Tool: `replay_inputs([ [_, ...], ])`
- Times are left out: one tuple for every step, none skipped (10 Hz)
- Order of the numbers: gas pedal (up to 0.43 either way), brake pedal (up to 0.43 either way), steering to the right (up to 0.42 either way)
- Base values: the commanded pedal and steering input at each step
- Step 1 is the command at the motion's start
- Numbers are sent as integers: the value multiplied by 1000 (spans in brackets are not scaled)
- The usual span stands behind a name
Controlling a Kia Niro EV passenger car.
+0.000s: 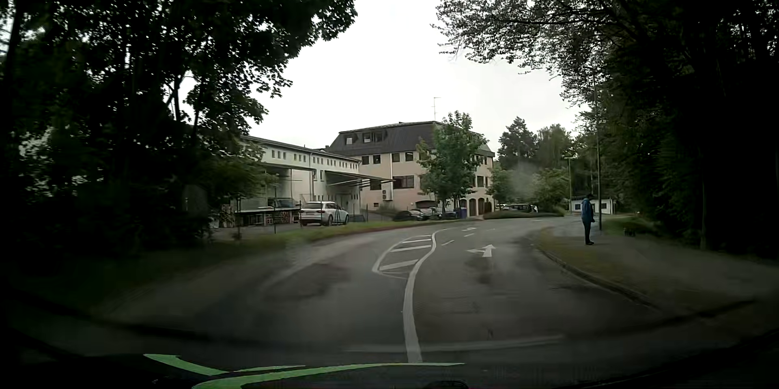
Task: Follow the waypoints while adhering to traffic rules and regulations
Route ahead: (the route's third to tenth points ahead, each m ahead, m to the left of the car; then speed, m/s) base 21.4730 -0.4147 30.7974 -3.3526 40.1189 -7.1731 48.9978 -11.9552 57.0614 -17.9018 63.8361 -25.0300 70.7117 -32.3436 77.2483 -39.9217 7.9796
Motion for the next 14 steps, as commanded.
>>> replay_inputs([
  [209, 0, 81],
  [209, 0, 76],
  [209, 0, 72],
  [209, 0, 67],
  [209, 0, 62],
  [209, 0, 59],
  [209, 0, 56],
  [209, 0, 52],
  [209, 0, 50],
  [209, 0, 47],
  [209, 0, 45],
  [209, 0, 43],
  [209, 0, 43],
  [209, 0, 41],
])
